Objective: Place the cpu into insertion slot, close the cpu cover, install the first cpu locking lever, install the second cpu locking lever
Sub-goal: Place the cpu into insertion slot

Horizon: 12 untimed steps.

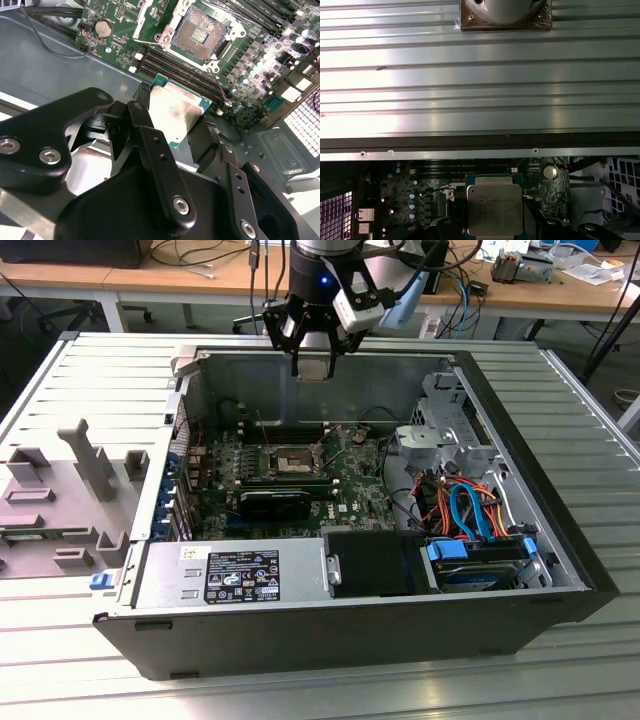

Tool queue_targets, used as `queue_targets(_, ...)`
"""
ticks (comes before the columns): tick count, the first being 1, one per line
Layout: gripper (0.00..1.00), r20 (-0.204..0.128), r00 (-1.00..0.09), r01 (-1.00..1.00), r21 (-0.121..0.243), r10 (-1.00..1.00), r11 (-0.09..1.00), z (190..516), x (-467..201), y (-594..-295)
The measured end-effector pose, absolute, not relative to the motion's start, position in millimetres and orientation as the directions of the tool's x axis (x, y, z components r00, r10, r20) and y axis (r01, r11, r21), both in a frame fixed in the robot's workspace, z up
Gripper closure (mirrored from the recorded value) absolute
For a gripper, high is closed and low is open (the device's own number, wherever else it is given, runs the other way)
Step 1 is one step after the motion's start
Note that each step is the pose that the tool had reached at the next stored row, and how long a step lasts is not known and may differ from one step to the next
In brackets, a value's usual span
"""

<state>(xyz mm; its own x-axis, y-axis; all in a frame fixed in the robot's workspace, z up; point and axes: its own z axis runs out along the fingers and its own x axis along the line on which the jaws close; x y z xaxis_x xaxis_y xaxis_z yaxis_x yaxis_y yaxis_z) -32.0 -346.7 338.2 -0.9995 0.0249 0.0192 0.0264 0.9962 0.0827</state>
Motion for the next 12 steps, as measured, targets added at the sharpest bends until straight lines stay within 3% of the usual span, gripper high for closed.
queue_targets(12,0.46,0.019,-1.000,0.026,0.083,0.025,0.996,334.9,-32.0,-348.7)
